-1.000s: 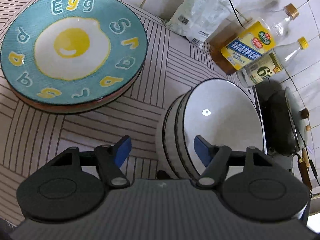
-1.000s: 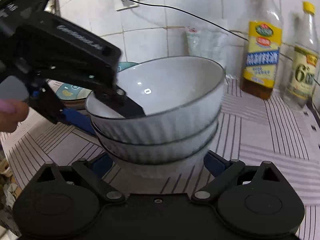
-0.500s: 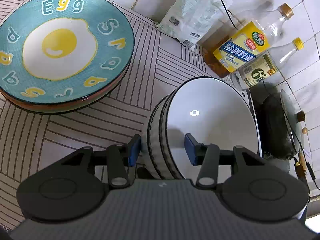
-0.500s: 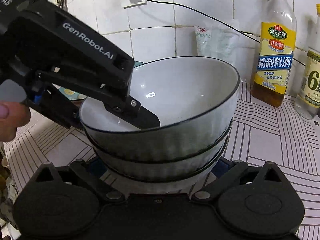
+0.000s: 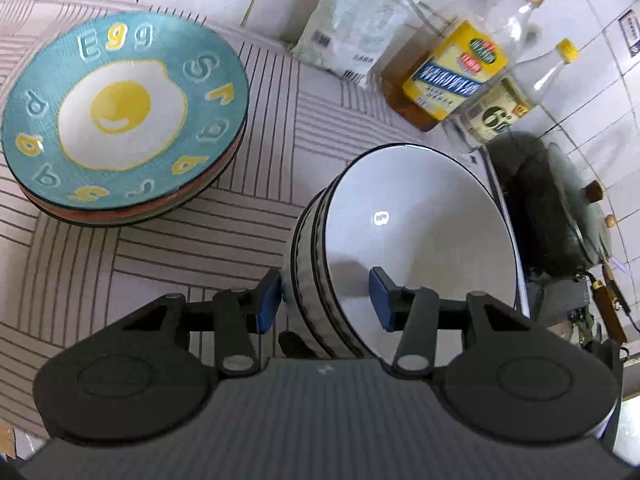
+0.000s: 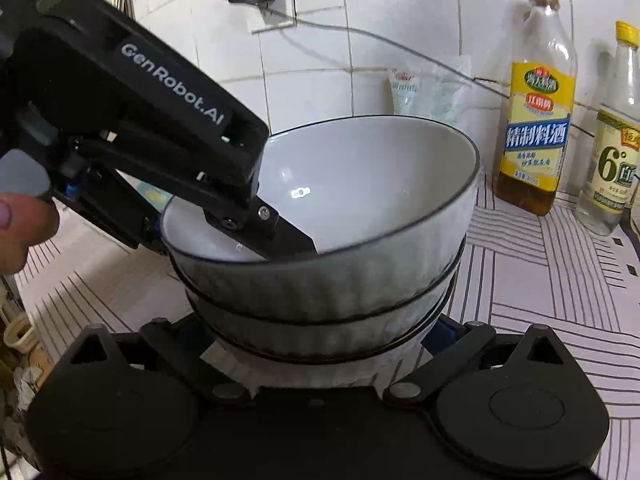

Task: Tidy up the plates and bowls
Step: 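Carry the bowl stack onto the blue egg plate and open the left gripper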

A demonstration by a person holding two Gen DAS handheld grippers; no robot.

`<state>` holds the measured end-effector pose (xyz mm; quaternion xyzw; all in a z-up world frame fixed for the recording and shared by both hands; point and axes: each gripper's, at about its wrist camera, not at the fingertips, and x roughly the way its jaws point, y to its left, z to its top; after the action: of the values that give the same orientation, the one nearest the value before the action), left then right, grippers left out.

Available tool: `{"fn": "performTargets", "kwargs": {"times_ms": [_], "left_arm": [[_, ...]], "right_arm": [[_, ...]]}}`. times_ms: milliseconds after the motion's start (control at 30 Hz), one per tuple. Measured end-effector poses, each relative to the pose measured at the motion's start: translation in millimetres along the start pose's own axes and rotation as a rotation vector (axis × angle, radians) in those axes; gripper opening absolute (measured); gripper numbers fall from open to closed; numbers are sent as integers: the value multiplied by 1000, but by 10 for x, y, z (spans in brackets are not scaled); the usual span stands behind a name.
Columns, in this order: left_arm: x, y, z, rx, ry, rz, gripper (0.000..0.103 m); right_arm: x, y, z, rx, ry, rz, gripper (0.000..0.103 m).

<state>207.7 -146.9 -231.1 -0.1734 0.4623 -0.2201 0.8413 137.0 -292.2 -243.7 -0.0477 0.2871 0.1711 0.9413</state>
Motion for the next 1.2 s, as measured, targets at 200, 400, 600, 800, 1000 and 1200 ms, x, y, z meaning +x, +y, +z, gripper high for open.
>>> {"fn": "performTargets", "kwargs": {"times_ms": [200, 400, 600, 800, 1000, 1200], "left_arm": [[-373, -31, 36, -12, -39, -27, 45], [-787, 124, 126, -42, -73, -23, 45], [-1127, 313, 292, -40, -114, 42, 45], [-1272, 609, 495, -35, -140, 88, 45], [-1318, 850, 700, -17, -127, 102, 45], [-1104, 1118, 963, 11, -71, 100, 46]], "right_arm": [[-210, 159, 242, -79, -39, -6, 102], [-252, 396, 524, -117, -76, 57, 102], [-51, 657, 771, -158, -106, 126, 102], [248, 820, 936, -173, -125, 186, 102], [474, 980, 1044, -203, -130, 200, 102], [793, 1049, 1051, -179, -105, 171, 102]]}}
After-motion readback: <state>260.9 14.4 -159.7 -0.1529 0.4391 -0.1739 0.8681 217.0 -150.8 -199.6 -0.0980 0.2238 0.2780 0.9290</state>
